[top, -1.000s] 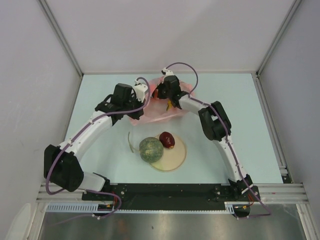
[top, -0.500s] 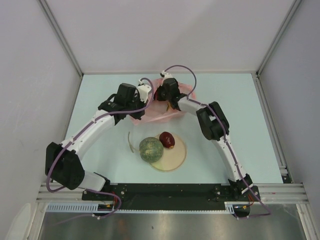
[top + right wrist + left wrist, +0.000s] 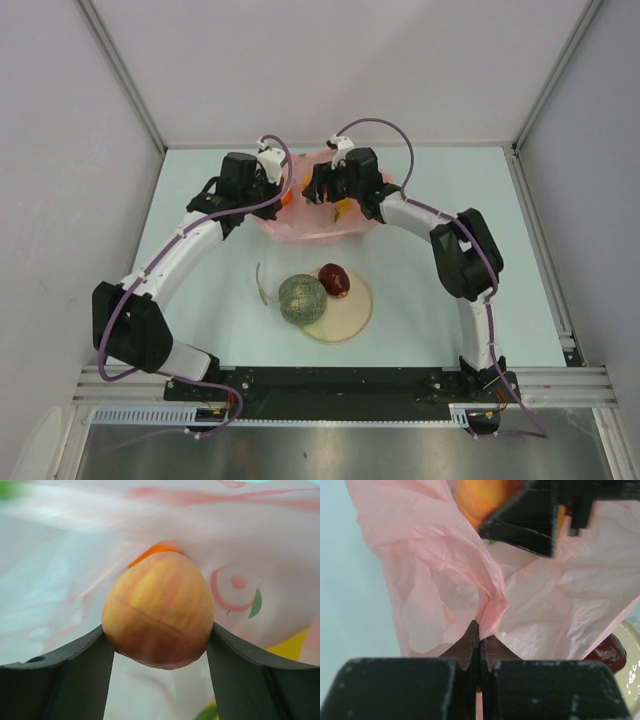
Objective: Take the fake fruits out of the plastic bag
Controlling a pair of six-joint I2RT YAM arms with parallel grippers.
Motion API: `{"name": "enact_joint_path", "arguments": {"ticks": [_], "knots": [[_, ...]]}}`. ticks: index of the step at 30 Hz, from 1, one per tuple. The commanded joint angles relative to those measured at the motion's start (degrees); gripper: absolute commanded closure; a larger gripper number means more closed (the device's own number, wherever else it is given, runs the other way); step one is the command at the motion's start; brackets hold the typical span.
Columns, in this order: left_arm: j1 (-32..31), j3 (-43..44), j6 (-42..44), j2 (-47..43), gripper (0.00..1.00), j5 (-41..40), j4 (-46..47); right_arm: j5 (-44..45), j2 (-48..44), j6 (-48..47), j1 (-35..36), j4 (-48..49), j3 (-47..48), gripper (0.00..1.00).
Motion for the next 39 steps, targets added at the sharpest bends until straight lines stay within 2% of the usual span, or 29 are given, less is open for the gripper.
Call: {"name": "enact_joint_path", "arguments": {"ticks": [1, 9, 12, 16, 20, 25, 30, 35, 39], "knots": [[0.34, 1.55, -1.95, -1.57, 1.0, 1.37, 2.8, -4.04, -11.93, -7.21, 1.26, -0.35, -5.97, 0.54], [0.34, -0.12, -3.09, -3.5, 1.0, 2.25, 3.41, -10.02, -32.92, -15.47, 3.19, -3.34, -21.34, 0.57], [0.34, -0.12, -3.09, -3.68, 1.0, 2.51, 2.71, -10.38, -38.29, -19.26, 4.51, -6.94, -24.78, 0.57], [0.34, -0.03, -4.58, -3.24, 1.0, 3.3, 2.53, -10.2, -49.88, -27.16, 7.58, -13.78, -34.07, 0.57], [0.34, 0.58, -4.67, -2.71, 1.0, 3.57, 2.8, -8.45, -57.54, -33.14, 9.17, -18.81, -42.07, 0.57], [0.34, 0.94, -4.94, -2.54, 1.0, 3.83, 2.89, -8.44, -61.86, -41.65, 9.52, -24.16, -47.63, 0.57], [0.34, 0.94, -4.94, -2.63, 0.99, 3.92, 2.54, -9.41, -61.43, -44.75, 10.31, -26.37, -50.89, 0.55], [0.25, 0.59, -5.2, -3.24, 1.0, 4.1, 2.54, -6.69, -59.76, -43.79, 10.14, -26.29, -53.18, 0.52], [0.34, -0.03, -5.29, -4.03, 1.0, 4.01, 2.62, -4.67, -58.18, -37.92, 10.22, -24.97, -54.32, 0.52]]}}
